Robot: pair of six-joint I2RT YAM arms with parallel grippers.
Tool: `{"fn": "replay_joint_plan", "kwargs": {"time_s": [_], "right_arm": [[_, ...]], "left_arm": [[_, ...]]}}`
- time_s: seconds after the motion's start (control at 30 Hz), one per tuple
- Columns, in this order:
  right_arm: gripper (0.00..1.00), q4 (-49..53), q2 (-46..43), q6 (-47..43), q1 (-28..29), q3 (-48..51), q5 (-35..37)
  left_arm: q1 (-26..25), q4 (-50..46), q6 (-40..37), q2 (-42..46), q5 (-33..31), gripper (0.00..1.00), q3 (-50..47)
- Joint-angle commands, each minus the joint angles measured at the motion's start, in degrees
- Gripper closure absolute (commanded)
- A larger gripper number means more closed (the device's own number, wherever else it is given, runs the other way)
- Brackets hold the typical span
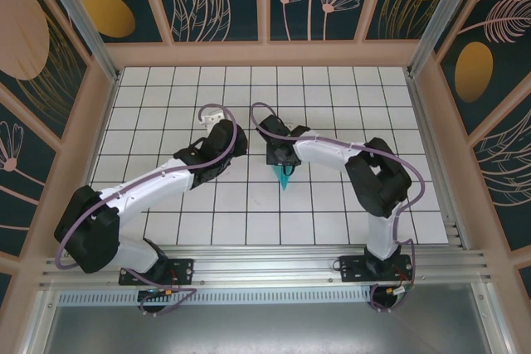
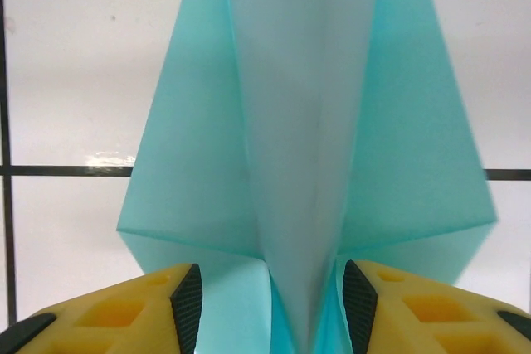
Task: Fold a paper plane with a square sheet of paper (pick it up from the middle)
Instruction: Move a paper plane to the center of the table.
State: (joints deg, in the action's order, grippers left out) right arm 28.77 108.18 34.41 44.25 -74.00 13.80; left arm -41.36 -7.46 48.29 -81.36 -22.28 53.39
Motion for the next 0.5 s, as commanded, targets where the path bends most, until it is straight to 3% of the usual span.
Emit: {"fn": "replay_joint_plan", "kwargs": {"time_s": [0.0, 0.27, 0.37, 0.47], "right_arm": [[0.49, 3.20, -6.21, 0.64, 0.76, -2.40, 5.51], [0.48, -2.39, -22.23, -0.85, 2.73, 2.61, 20.76], [0.48, -3.85, -27.40, -1.65, 2.51, 6.25, 29.60], [0.40, -5.80, -31.78, -0.41, 1.12, 10.71, 39.78]], "left_arm": [[0.21, 0.88, -0.65, 2.00, -2.61, 0.56, -0.90], [0.19, 0.78, -1.42, 4.65, -8.00, 0.53, -2.51], [0.17, 1.37, -2.21, 6.58, -11.31, 0.47, -4.08], [0.15, 2.25, -3.98, 9.10, -14.64, 0.37, -5.76]]}}
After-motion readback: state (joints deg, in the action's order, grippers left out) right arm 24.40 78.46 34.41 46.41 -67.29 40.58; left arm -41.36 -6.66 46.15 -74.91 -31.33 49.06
